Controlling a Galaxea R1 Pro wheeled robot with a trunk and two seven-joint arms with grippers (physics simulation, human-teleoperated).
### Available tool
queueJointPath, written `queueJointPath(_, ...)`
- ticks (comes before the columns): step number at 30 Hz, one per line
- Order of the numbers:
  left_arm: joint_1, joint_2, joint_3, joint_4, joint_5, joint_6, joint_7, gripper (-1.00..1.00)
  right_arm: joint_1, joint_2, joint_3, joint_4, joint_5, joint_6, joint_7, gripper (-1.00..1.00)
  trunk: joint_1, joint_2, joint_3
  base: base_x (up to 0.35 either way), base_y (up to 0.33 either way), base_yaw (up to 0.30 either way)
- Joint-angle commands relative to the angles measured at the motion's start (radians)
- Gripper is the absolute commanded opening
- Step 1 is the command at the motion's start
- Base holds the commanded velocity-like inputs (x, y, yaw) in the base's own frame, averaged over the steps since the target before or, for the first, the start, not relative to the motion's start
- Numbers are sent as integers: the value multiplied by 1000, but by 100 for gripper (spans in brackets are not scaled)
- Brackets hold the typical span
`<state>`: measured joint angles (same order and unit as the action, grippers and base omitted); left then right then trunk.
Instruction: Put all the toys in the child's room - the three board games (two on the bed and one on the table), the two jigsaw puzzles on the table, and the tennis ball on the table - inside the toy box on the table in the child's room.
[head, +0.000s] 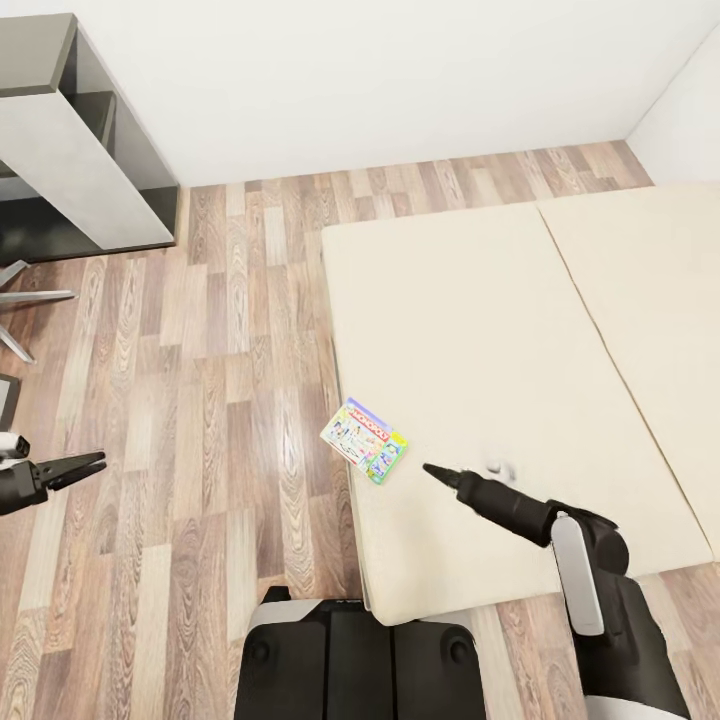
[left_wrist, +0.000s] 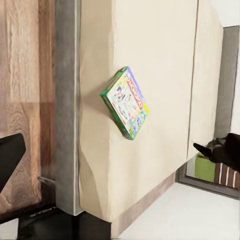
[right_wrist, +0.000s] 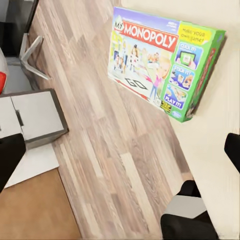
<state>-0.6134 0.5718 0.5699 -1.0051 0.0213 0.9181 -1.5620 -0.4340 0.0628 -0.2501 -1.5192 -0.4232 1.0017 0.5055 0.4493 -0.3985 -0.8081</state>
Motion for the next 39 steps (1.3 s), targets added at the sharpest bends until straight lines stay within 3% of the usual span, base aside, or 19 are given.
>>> queueJointPath(1,10,0,2,2,-1,10,-5,100,23,1,-18,-7,4,3,40,100,1,-2,-1,0,0,0)
queueJointPath(2,32,0,5,5,-1,10,-7,100,69,1,-48,-16,4,-10,99,100,1,-2,-1,0,0,0)
queueJointPath(8,94,0,12,11,-1,9,-8,100,186,0,-129,-28,6,-103,250,100,1,-2,-1,0,0,0)
queueJointPath(12,127,-1,14,32,-1,9,-7,100,252,-1,-166,-30,6,-177,342,100,1,-2,-1,0,0,0)
queueJointPath(17,141,0,15,71,-2,8,-6,100,283,-9,-189,-31,10,-209,413,100,1,-2,-1,0,0,0)
queueJointPath(23,144,6,16,85,-4,8,-7,100,291,-17,-203,-31,14,-220,440,100,1,-2,-1,0,0,0)
queueJointPath(30,146,31,16,92,-3,8,-9,100,294,-32,-207,-28,16,-225,451,100,1,-2,5,0,0,-35)
queueJointPath(39,147,38,16,95,-3,9,-9,100,294,-35,-207,-28,18,-231,454,100,1,-2,18,0,0,-68)
